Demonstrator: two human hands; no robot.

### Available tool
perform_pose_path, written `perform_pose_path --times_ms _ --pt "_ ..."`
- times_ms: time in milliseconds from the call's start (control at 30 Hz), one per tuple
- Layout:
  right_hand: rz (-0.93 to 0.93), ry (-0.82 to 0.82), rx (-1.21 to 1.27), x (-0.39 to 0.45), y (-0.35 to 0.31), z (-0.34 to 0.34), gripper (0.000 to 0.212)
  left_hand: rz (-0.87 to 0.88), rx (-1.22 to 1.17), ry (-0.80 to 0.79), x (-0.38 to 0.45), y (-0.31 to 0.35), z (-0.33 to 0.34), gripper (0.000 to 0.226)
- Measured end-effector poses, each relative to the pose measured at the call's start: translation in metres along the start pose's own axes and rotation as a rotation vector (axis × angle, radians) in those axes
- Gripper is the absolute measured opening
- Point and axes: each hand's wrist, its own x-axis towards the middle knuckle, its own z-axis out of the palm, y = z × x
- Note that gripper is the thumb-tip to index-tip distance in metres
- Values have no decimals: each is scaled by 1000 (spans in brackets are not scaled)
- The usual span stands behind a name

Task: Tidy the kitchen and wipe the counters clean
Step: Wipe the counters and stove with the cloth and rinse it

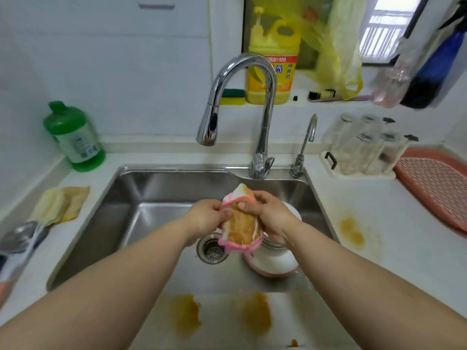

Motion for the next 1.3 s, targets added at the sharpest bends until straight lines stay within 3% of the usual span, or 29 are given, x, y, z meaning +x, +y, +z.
perform_pose_path --times_ms 67,133,233,367,467,567,700,867,1033,1100,1200,1300 --pt "5 11 -111 16 -3 -3 30 -39 -86 86 11 0 -10 23" --pt "30 58 -318 29 -1 -6 5 -83 -209 118 20 4 -19 25" --pt "41 100 -518 51 2 -7 31 -111 -284 193 37 5 -30 23" --pt "35 239 -575 75 -15 -12 20 -147 -352 173 60 8 -38 28" --pt "1 390 -575 88 -35 -14 59 -175 -436 131 71 16 -38 21" --pt "-80 514 -618 101 -51 -14 71 -170 -469 92 87 23 -40 21" --pt "-104 527 -872 111 -58 -13 56 -175 -479 111 106 25 -46 25" --pt "-82 550 -1036 109 -50 -19 32 -221 -484 93 113 24 -52 12" --pt "45 571 -1309 103 -53 -13 38 -205 -497 93 115 28 -62 12" --pt "-41 612 -1387 100 -55 -3 43 -191 -544 87 115 30 -66 12" --pt "-306 465 -1248 105 -51 18 54 -146 -538 111 121 30 -73 12" --pt "-222 102 -929 118 -47 45 53 -120 -534 100 125 32 -79 14"
